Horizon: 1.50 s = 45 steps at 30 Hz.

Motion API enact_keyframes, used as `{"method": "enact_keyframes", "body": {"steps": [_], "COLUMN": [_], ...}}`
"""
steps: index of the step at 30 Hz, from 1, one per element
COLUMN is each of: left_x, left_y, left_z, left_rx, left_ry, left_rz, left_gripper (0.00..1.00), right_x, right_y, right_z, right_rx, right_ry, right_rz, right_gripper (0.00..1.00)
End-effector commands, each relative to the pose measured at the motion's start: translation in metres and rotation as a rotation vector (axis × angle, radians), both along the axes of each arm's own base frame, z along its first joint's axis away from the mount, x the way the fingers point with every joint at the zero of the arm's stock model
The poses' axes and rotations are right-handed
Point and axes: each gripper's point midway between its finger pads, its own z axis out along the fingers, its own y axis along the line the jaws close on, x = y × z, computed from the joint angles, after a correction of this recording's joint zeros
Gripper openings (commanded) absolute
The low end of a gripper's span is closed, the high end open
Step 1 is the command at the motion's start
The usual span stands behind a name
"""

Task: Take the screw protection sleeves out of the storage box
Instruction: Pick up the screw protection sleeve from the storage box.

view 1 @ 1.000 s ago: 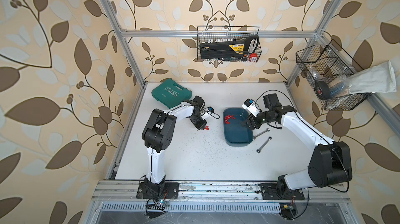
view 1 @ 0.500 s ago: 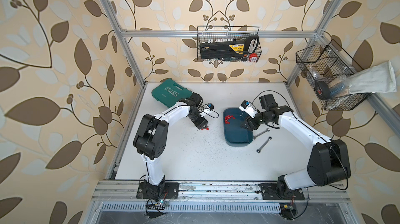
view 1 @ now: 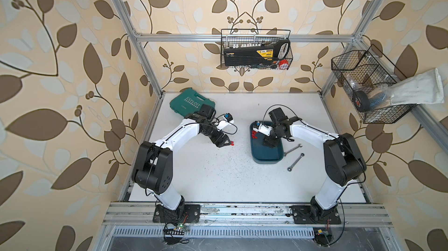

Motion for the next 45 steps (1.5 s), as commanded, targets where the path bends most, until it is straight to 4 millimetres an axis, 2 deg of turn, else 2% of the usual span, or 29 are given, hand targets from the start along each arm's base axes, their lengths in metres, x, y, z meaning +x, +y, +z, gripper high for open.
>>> {"method": "enact_keyframes", "body": {"steps": [1, 7, 12, 32, 39, 45], "left_x": [-0.007, -0.013, -0.013, -0.013, -0.013, -0.014], "left_y": [-0.011, -0.018, -0.016, -0.012, -0.011, -0.01], "left_z": [0.03, 0.035, 0.036, 0.042, 0.04, 0.04], "left_rx": [-0.133, -0.216, -0.206, -0.18, -0.171, -0.165], "left_ry": [-0.026, -0.04, -0.047, -0.081, -0.083, -0.087], "left_rz": [-0.025, -0.041, -0.037, -0.048, -0.049, -0.055], "left_gripper": [0.86, 0.86, 0.86, 0.86, 0.86, 0.86], "right_x": [0.022, 0.037, 0.045, 0.053, 0.05, 0.043], "right_y": [0.001, 0.003, 0.0, -0.005, -0.007, -0.009], "right_z": [0.0, -0.013, -0.022, -0.051, -0.056, -0.047], "right_rx": [-0.036, -0.064, -0.099, -0.156, -0.169, -0.168], "right_ry": [-0.052, -0.037, -0.04, -0.006, 0.002, -0.007], "right_rz": [0.02, 0.011, 0.012, 0.036, 0.052, 0.068], "right_gripper": [0.64, 0.56, 0.52, 0.4, 0.25, 0.1]}}
